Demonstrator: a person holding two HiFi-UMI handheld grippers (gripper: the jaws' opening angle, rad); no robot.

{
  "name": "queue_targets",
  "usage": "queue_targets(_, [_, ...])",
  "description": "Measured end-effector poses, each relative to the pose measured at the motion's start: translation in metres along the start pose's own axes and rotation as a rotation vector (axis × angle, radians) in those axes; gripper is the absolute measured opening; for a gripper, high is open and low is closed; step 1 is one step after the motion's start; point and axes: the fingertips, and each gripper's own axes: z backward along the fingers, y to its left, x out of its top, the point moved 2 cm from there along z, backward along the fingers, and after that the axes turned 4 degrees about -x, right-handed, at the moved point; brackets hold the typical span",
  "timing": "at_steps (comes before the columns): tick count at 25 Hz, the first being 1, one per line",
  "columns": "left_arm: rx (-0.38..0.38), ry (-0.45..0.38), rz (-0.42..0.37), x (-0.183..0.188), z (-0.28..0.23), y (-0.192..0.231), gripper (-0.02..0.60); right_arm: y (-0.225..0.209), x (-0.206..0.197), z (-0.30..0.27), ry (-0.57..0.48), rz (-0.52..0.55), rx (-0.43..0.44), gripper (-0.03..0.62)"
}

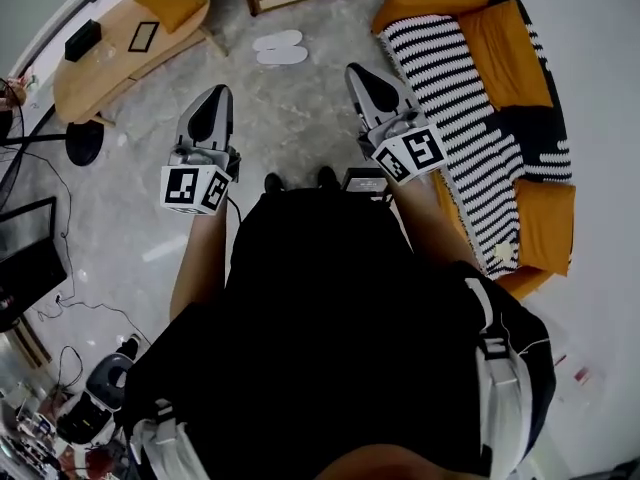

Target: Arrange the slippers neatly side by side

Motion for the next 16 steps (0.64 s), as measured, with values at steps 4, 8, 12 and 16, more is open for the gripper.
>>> queue_targets(4, [-0.018, 0.006, -0.007, 0.0, -0.011, -0.013, 0.014, -0.013, -0.007, 0.012, 0.0, -0.032, -0.02, 0.029])
queue_targets(8, [-0.017, 0.008, 0.003, -0.001, -0.015, -0.014, 0.014, -0.018, -0.006, 0.014, -0.002, -0.031, -0.015, 0.029])
queue_targets(12, [-0.015, 0.01, 0.006, -0.002, -0.018, -0.012, 0.014, -0.022, -0.001, 0.009, -0.015, -0.024, -0.011, 0.029])
queue_targets(16, [-0.014, 0.008, 0.014, -0.005, -0.021, -0.013, 0.014, -0.026, 0.0, 0.009, -0.02, -0.024, -0.008, 0.029])
